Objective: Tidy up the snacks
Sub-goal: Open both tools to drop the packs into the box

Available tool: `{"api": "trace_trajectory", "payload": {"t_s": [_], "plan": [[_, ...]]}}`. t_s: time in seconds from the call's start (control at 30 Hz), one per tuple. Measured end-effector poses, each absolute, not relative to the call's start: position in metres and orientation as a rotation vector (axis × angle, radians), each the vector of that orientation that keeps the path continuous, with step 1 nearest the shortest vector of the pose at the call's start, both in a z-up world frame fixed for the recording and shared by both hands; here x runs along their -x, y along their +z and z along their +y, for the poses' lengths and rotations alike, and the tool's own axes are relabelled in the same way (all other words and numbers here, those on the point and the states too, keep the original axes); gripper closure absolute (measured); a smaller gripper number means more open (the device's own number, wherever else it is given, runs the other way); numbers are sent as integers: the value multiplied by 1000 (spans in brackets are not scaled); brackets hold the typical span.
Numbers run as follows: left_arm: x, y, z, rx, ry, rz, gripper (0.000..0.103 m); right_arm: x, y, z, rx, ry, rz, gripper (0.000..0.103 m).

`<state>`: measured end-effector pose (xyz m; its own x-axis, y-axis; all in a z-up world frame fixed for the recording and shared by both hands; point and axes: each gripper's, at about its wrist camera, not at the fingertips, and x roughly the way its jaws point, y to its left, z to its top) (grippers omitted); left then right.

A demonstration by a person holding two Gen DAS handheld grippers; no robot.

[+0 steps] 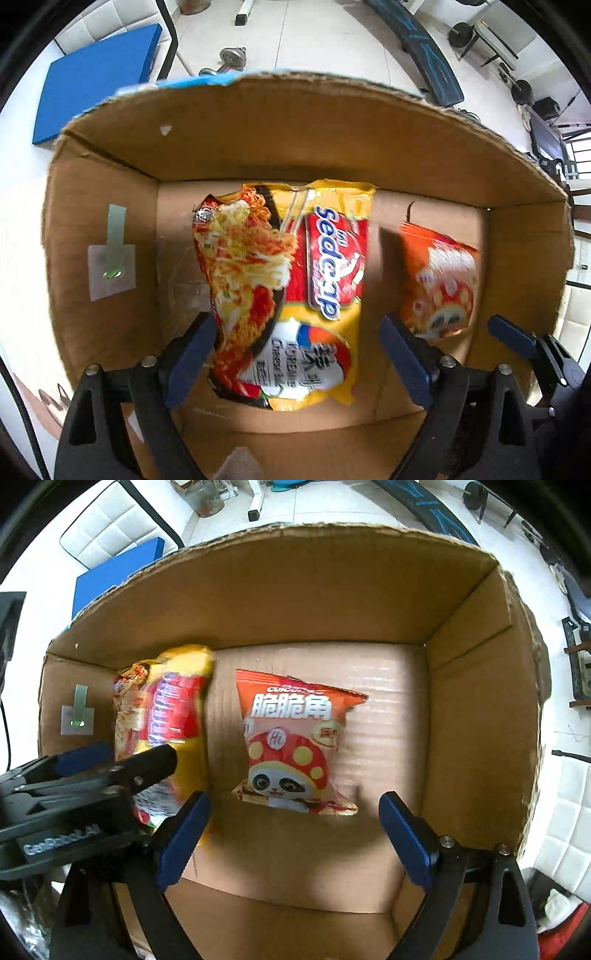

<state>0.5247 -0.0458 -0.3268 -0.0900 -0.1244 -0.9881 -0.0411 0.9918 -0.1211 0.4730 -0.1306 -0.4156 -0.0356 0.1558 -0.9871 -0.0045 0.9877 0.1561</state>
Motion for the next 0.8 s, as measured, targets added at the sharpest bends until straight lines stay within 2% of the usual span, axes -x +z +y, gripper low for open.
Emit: {"api": "trace_trajectory", "payload": {"t_s": [0.2,0.43,0.8], "plan": [[-501,-291,-43,108,-90,1584,12,-454,-397,-132,-107,116,1564,8],[-452,-239,-28,49,-58,1424,12,-424,-352,-127,-76,95,1451,8],[-402,-186,-29,15,-35,1269,12,-371,-290,-123,-25,67,1302,8]]}}
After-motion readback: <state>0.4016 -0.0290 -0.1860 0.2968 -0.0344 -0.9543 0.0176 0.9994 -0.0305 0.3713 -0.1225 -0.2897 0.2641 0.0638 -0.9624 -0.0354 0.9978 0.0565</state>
